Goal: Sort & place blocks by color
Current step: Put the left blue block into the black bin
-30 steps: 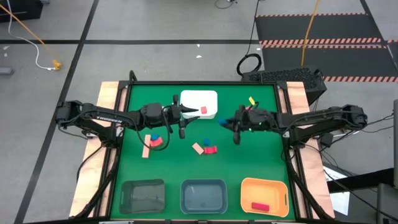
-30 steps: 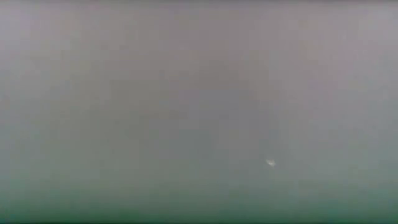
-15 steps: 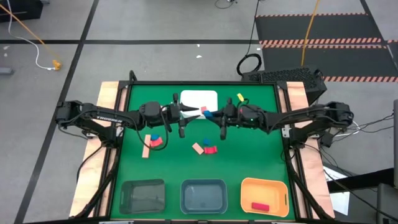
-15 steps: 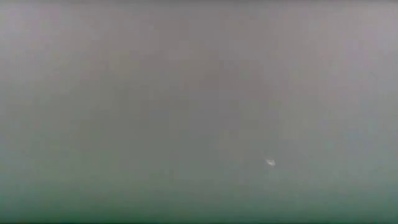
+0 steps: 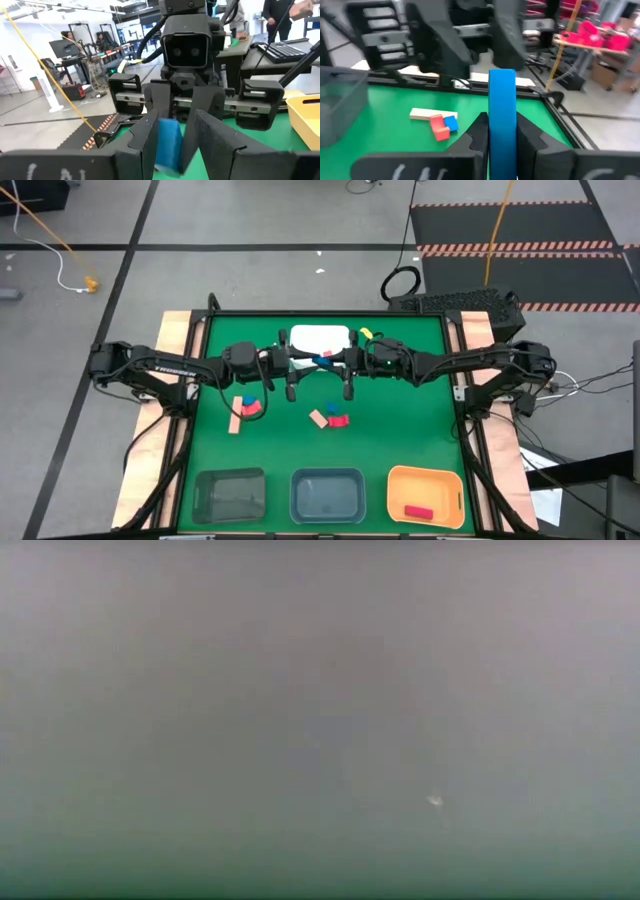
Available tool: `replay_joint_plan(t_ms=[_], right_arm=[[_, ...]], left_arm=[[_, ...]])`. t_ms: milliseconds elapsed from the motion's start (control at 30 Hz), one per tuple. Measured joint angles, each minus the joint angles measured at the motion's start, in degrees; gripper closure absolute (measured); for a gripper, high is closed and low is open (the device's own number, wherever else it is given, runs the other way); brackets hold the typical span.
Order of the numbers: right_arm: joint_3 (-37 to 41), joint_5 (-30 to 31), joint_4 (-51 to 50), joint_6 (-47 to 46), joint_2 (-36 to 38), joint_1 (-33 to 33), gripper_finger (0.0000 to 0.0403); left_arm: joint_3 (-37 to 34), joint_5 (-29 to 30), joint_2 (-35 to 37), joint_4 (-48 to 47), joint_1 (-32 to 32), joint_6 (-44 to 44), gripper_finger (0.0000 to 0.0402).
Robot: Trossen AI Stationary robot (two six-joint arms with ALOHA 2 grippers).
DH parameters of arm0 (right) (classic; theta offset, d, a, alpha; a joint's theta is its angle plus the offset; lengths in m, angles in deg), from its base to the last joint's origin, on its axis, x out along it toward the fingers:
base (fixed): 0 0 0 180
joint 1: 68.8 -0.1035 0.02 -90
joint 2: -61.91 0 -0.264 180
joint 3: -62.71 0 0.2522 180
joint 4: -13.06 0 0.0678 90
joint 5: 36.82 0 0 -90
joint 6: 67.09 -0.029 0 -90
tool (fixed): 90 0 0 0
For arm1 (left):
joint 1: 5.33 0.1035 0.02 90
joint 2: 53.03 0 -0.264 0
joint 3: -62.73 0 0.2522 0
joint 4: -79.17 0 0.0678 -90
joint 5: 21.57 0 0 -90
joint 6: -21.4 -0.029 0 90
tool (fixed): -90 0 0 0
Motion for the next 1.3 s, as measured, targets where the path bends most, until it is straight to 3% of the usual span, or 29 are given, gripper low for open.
replay_joint_plan(t_ms=[433,600,667,867,1067,1300], right_arm=[[-2.19,-1.75,-2.01,4.34,0.07,-0.15,0.0368],[-2.24,-1.72,-3.0,3.7,0.11,-0.13,0.0368],[-2.24,-2.28,-3.37,3.16,0.11,-0.13,0.0357],[-2.24,-1.47,-5.8,-2.34,0.18,-0.11,0.0298],[-2.21,-1.62,-18.8,-12.09,2.13,0.72,0.0272],[-2.18,-0.99,-40.83,-12.65,9.75,2.76,0.027]], left_arm=[[-0.04,-0.24,-0.09,-1.51,0.7,0.77,0.0273],[-0.04,-0.59,-0.13,-1.67,0.79,0.57,0.0318],[-0.06,-1.34,-0.13,-1.96,0.79,0.42,0.0346],[-0.06,-0.77,-0.15,-2.16,0.92,1.97,0.0347],[-0.06,0.76,-0.13,-1.64,0.94,0.6,0.0347],[-0.06,3.01,-0.13,-2.06,0.94,4.83,0.0347]])
